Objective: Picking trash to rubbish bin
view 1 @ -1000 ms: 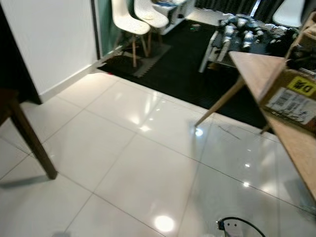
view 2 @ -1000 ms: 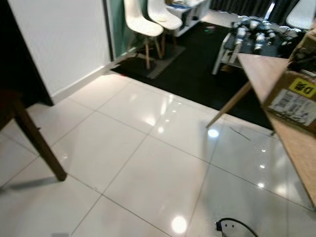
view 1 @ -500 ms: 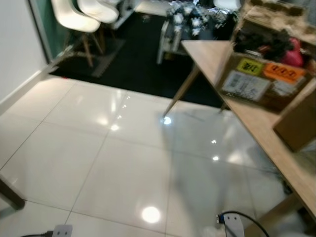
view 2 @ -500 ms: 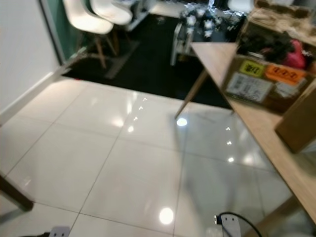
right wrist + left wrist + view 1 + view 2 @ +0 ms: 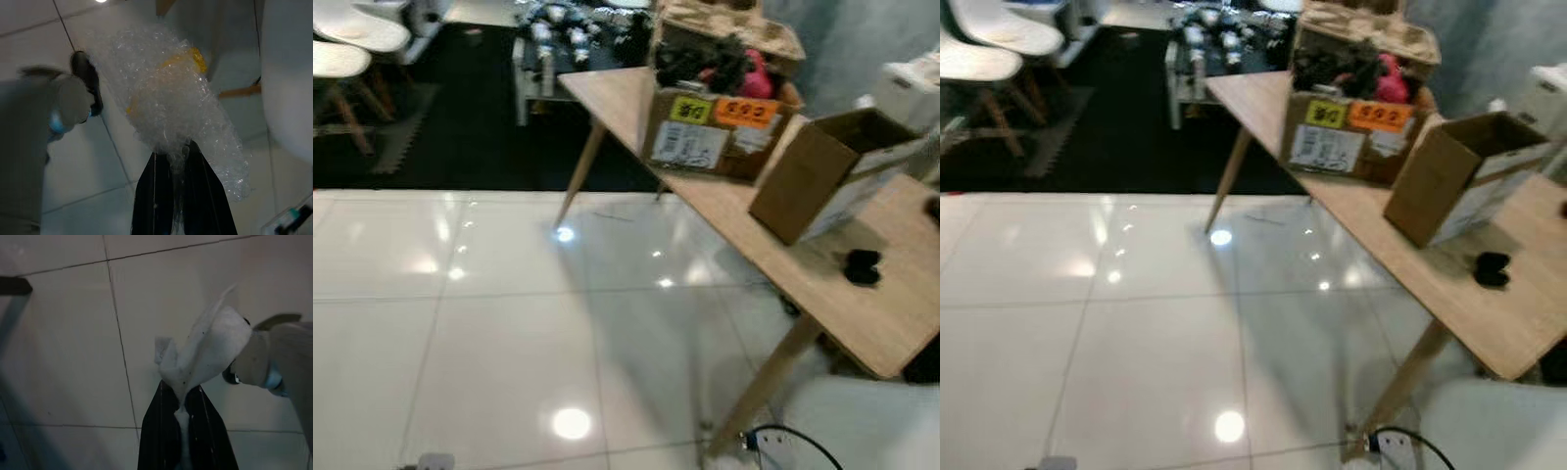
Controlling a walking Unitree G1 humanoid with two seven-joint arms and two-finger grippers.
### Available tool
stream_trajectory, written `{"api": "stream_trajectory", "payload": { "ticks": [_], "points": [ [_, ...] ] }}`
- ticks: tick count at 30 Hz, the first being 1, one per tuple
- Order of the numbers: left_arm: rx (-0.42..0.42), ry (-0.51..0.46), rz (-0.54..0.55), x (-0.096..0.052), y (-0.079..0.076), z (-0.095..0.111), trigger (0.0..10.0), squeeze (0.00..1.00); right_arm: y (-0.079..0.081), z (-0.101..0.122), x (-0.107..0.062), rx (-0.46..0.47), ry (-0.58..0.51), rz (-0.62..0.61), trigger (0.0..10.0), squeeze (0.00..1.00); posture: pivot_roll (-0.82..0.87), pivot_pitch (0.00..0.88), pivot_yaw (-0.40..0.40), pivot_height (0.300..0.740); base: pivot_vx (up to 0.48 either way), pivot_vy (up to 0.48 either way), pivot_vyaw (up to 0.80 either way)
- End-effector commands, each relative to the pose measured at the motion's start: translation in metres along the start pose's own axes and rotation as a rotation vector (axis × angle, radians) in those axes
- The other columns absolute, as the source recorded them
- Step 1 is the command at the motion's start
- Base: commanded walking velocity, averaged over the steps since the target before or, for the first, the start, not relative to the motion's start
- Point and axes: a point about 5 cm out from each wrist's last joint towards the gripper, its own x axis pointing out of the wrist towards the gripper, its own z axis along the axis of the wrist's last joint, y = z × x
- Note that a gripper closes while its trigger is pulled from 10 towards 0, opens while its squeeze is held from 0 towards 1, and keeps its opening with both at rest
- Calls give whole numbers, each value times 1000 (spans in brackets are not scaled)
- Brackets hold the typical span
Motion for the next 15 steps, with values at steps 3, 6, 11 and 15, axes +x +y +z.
{"api": "stream_trajectory", "payload": {
  "ticks": [3, 6, 11, 15],
  "points": [
    [-3, 19, -7, 0, -4, -4, 10000, 0, -3, -4, 0, -2, 15, -8, 10000, 0, 142, 74, -61, 740, 0, 0, -800],
    [-12, 20, -12, 0, -4, -4, 10000, 0, -3, -3, 0, -1, 14, -9, 10000, 0, 140, 75, -61, 740, 0, 0, -800],
    [-27, 27, -20, 0, -5, -5, 10000, 0, -4, -3, 0, 1, 14, -10, 10000, 0, 138, 80, -61, 740, 0, 0, -800],
    [-32, 29, -22, 0, -5, -6, 10000, 0, -4, -4, 0, 4, 16, -11, 10000, 0, 137, 81, -62, 740, 0, 0, -800]
  ]
}}
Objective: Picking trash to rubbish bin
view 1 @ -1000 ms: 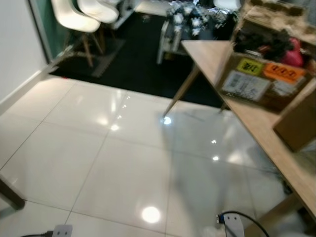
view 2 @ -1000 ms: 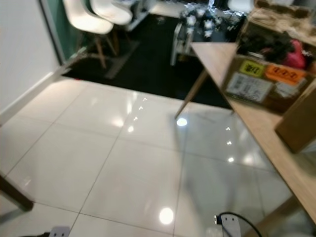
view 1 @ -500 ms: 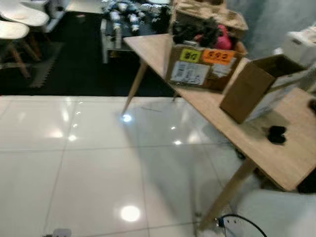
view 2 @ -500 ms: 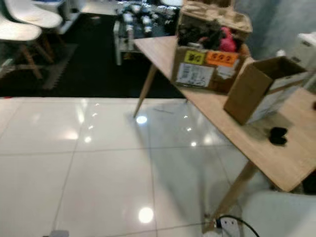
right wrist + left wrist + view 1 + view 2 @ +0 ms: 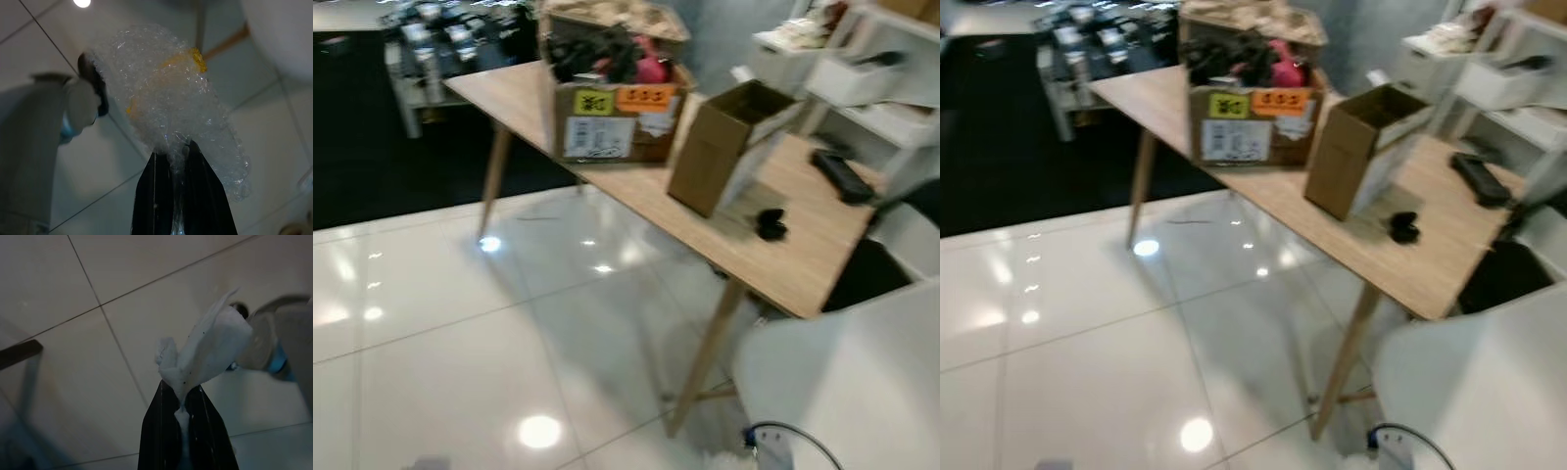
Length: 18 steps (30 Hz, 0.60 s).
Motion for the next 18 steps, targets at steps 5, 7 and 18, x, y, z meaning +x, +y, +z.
{"api": "stream_trajectory", "payload": {
  "ticks": [5, 7, 18],
  "points": [
    [-8, 0, -19, 0, -6, 0, 10000, 0, -4, -3, 0, 9, 14, -13, 10000, 0, 135, 84, -65, 740, 0, 0, -800],
    [-13, -1, -19, 0, -6, 1, 10000, 0, -4, -3, 0, 9, 14, -13, 10000, 0, 134, 84, -65, 740, 0, 0, -800],
    [-20, -4, -30, 0, -8, 2, 10000, 0, -2, 0, 0, 2, 4, -8, 10000, 0, 137, 79, -65, 740, 0, 0, -800]
  ]
}}
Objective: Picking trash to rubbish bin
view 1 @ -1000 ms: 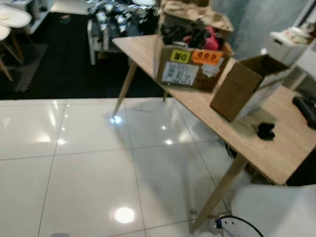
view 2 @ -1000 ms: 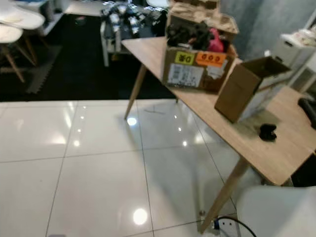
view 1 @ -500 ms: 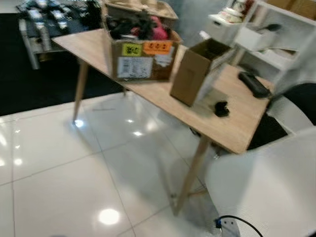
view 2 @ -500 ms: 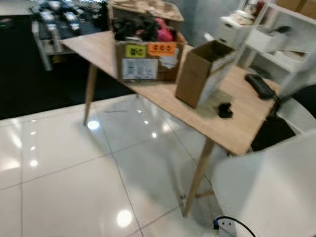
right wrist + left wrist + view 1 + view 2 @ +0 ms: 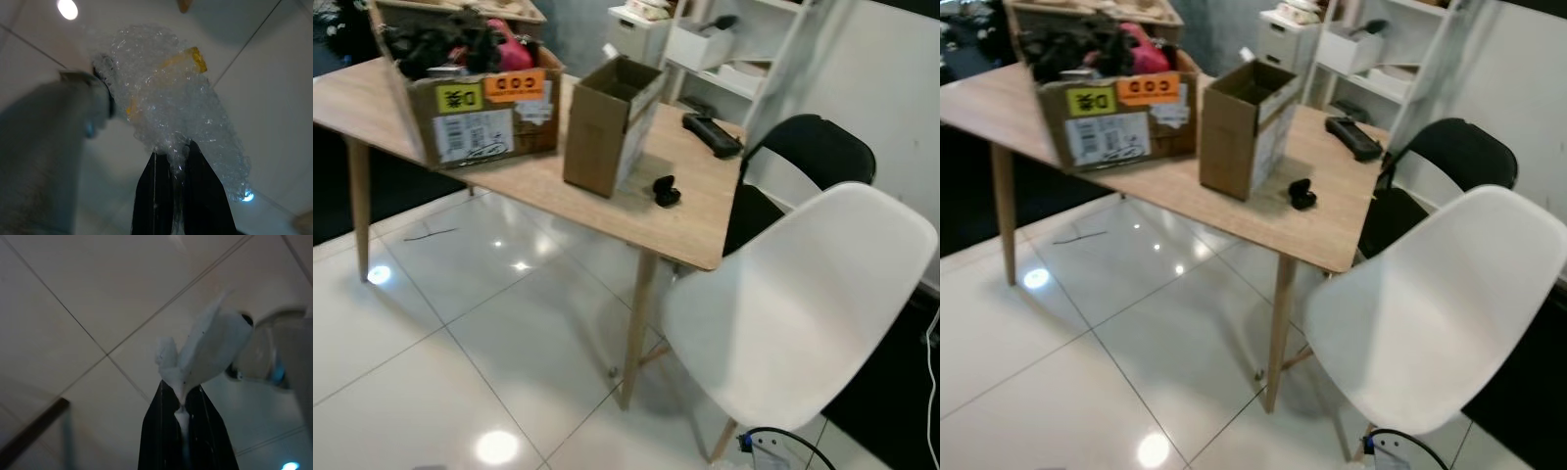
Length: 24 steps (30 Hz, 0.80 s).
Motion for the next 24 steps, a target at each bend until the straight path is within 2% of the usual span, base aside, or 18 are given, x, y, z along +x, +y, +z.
{"api": "stream_trajectory", "payload": {
  "ticks": [1, 15, 24],
  "points": [
    [3, -11, -18, 1, -6, 4, 10000, 0, -10, -10, -1, 10, 29, -28, 10000, 0, 138, 79, -64, 740, 0, 0, -513],
    [-6, -9, -18, 1, -5, 4, 10000, 0, -8, -10, -1, 6, 31, -27, 10000, 0, 139, 81, -64, 740, 0, 0, 0],
    [6, -1, -16, 0, -4, 2, 10000, 0, -8, -10, -1, 6, 32, -29, 10000, 0, 136, 87, -65, 740, 267, 0, 0]
  ]
}}
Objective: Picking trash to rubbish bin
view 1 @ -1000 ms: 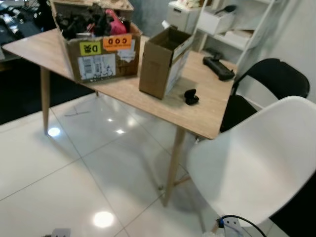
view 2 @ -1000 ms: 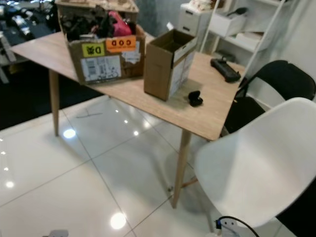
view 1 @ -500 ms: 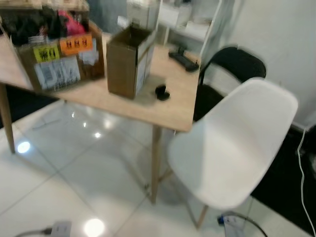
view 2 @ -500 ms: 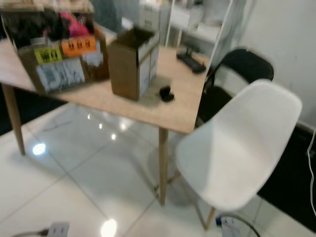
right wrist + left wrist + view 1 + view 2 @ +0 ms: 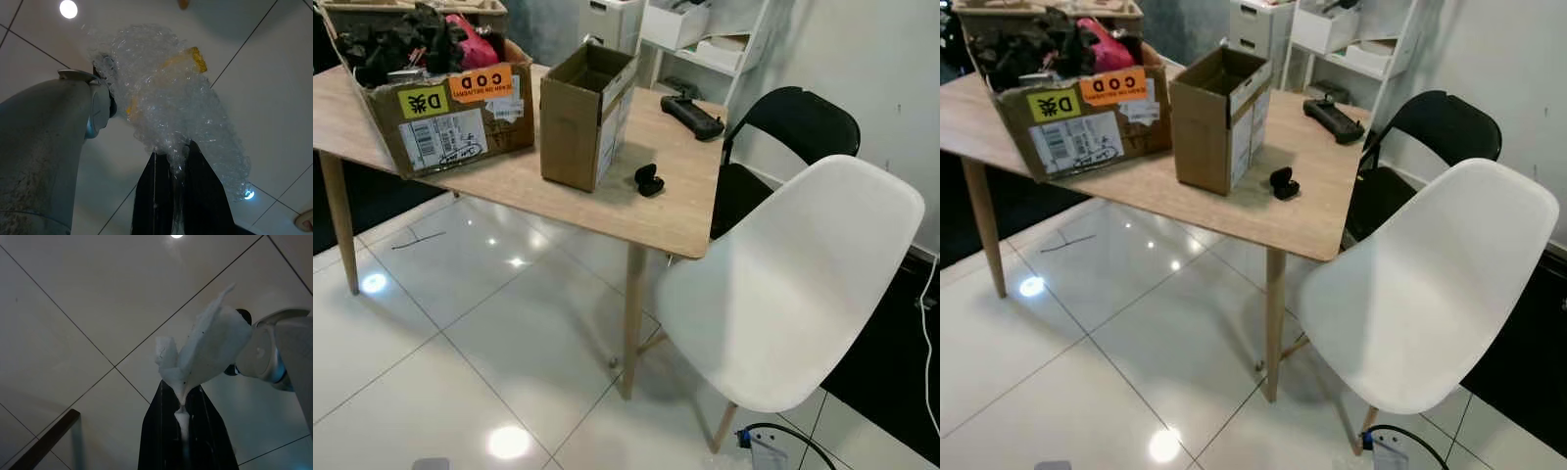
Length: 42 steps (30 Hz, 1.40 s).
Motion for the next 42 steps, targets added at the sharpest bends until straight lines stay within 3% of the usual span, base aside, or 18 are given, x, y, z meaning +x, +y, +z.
{"api": "stream_trajectory", "payload": {
  "ticks": [1, 16, 24, 42],
  "points": [
    [14, 31, -11, -1, -3, -8, 10000, 0, -3, -4, 0, 12, 13, -11, 10000, 0, 135, 88, -63, 740, 277, 0, 0],
    [34, 29, -11, -1, 0, -6, 10000, 0, -1, 0, 0, 22, -2, -2, 10000, 0, 137, 81, -55, 740, 288, 0, 0],
    [39, 28, -10, -1, 1, -6, 10000, 0, 1, -1, 0, 23, 4, 2, 10000, 0, 139, 86, -52, 740, 291, 0, -700],
    [37, 28, -12, -1, -1, -7, 10000, 0, -2, -4, 0, 44, -3, -8, 10000, 0, 135, 93, -52, 740, 290, 0, 0]
  ]
}}
